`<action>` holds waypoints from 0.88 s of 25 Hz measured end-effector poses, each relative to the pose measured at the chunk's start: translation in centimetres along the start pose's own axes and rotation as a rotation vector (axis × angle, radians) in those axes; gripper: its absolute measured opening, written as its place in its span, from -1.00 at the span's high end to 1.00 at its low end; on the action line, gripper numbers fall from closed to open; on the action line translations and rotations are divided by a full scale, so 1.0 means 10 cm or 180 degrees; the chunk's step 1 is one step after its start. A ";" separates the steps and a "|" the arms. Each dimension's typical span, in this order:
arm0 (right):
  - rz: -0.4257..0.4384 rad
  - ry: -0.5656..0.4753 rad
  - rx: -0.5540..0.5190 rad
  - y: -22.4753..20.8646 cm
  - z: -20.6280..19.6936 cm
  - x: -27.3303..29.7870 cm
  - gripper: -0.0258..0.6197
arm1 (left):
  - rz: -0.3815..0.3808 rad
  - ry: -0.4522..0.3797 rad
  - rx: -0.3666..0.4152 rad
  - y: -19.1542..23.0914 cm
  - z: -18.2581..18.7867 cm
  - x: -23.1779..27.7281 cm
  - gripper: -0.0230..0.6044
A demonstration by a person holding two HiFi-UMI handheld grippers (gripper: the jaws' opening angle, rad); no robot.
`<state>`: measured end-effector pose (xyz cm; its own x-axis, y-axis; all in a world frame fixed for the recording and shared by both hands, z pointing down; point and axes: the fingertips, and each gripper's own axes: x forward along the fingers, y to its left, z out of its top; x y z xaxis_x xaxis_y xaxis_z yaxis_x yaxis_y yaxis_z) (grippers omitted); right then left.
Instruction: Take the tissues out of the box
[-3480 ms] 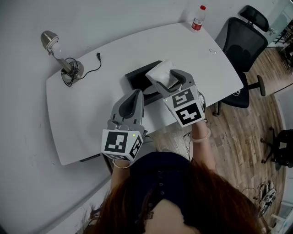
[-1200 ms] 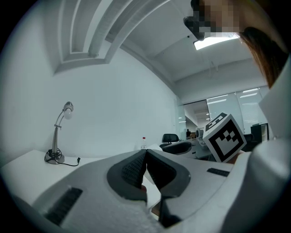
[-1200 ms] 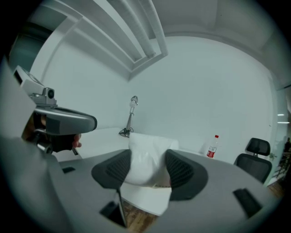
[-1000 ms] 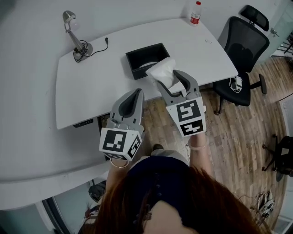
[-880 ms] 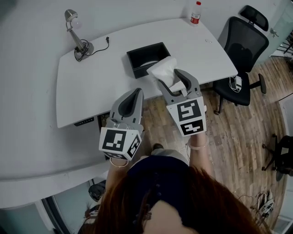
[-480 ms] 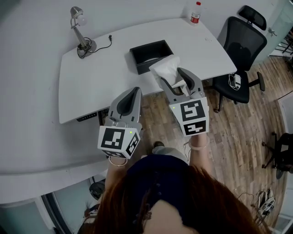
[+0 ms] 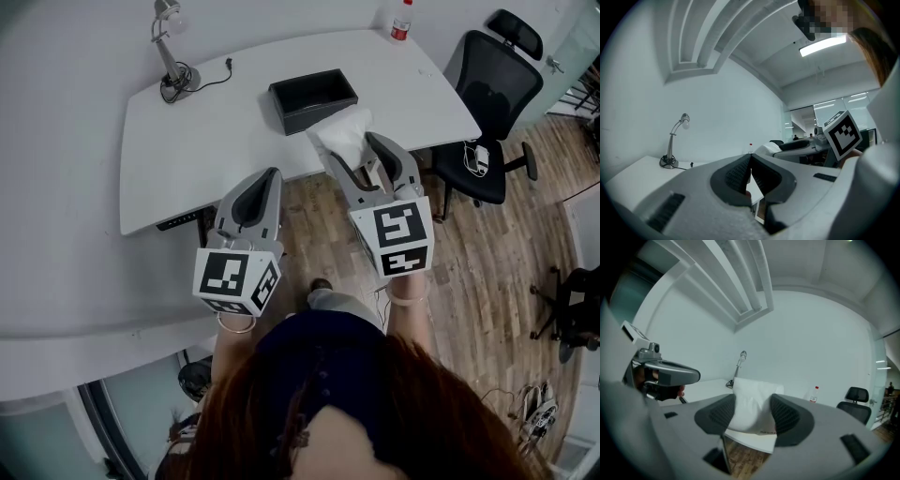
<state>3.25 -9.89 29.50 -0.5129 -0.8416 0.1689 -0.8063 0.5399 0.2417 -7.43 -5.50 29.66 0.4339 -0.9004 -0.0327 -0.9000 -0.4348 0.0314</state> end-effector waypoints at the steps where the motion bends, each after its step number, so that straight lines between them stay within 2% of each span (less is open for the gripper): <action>1: 0.0000 -0.0008 0.0003 0.02 0.01 -0.03 0.12 | 0.0002 -0.0004 -0.0006 0.00 0.00 -0.03 0.86; 22: -0.0060 -0.0045 0.0002 0.25 0.02 -0.52 0.14 | 0.0018 -0.0101 -0.0108 -0.09 0.01 -0.39 0.86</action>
<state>3.82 -4.17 29.02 -0.5018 -0.8517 0.1509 -0.8160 0.5240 0.2442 -8.31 -1.56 29.70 0.4266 -0.9022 -0.0639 -0.9003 -0.4304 0.0655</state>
